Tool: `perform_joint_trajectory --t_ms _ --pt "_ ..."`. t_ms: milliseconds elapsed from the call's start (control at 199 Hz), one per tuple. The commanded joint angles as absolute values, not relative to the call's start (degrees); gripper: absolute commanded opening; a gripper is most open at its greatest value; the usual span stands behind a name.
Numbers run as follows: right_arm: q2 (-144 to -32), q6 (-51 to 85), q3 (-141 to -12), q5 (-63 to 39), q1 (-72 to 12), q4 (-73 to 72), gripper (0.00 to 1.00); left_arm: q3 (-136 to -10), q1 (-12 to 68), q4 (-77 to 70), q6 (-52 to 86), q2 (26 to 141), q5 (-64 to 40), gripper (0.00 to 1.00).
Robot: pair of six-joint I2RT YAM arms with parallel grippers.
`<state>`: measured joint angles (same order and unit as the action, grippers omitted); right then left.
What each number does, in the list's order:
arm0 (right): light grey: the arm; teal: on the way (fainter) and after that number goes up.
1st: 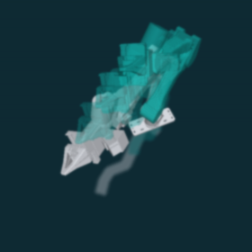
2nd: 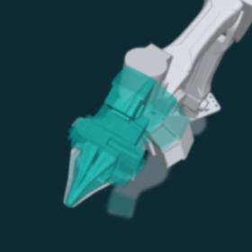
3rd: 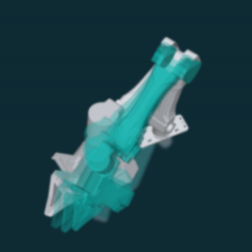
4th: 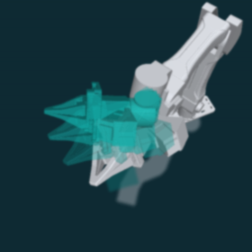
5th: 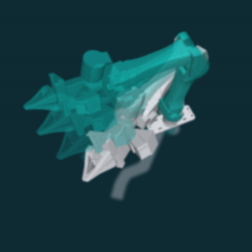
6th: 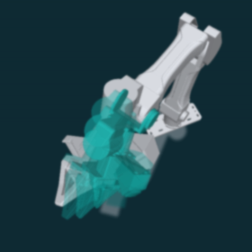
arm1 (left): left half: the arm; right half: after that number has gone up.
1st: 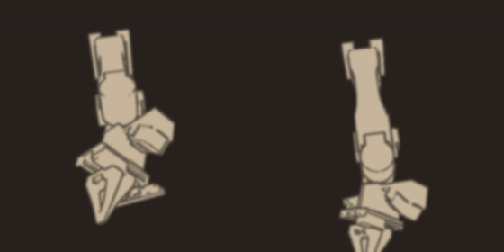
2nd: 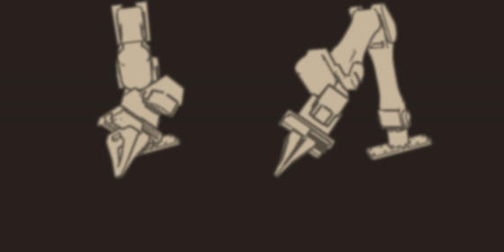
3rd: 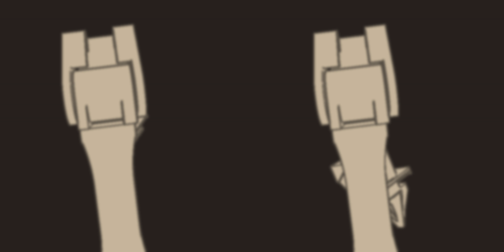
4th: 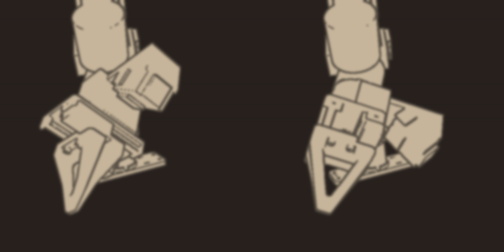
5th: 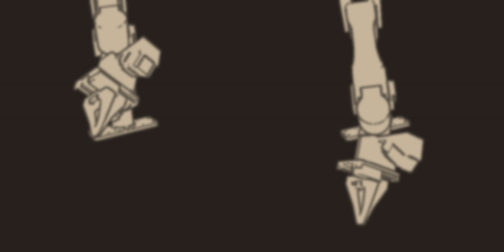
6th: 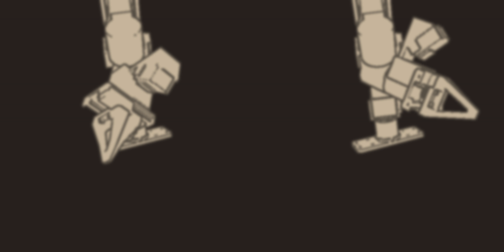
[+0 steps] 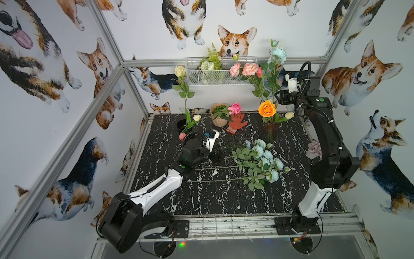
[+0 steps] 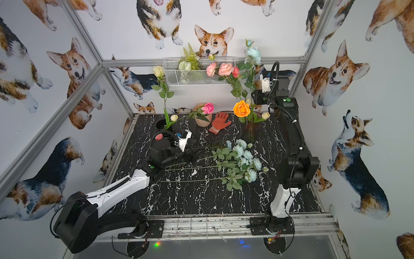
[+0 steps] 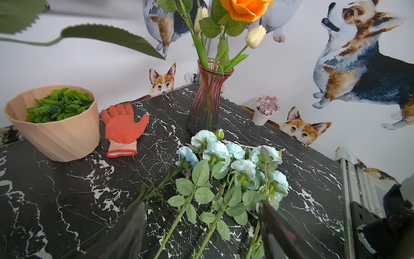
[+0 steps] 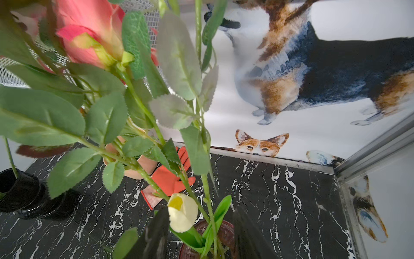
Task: Pick out blue flowers from the vase
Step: Pick up the flower from the vase.
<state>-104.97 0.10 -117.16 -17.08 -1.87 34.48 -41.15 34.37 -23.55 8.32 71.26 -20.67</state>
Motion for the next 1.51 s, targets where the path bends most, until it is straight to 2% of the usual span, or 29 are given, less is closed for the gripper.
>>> perform_joint_trajectory --t_ms 0,738,1104,1500 --pt "-106.4 1.2 -117.9 -18.3 -1.9 30.1 0.49 -42.0 34.3 -23.9 6.9 70.2 -20.7 0.79" --pt "-113.8 7.4 -115.7 -17.4 -2.1 15.6 0.47 -43.6 33.7 -13.7 2.9 65.3 -18.7 0.78" --pt "-110.2 8.1 -112.2 -17.9 -2.1 13.0 0.21 -42.9 33.7 -13.8 3.0 65.3 -18.9 0.77" --pt "-102.3 7.2 -108.0 -19.0 -2.4 12.9 0.06 -40.5 33.7 -15.3 3.9 63.6 -19.1 0.76"
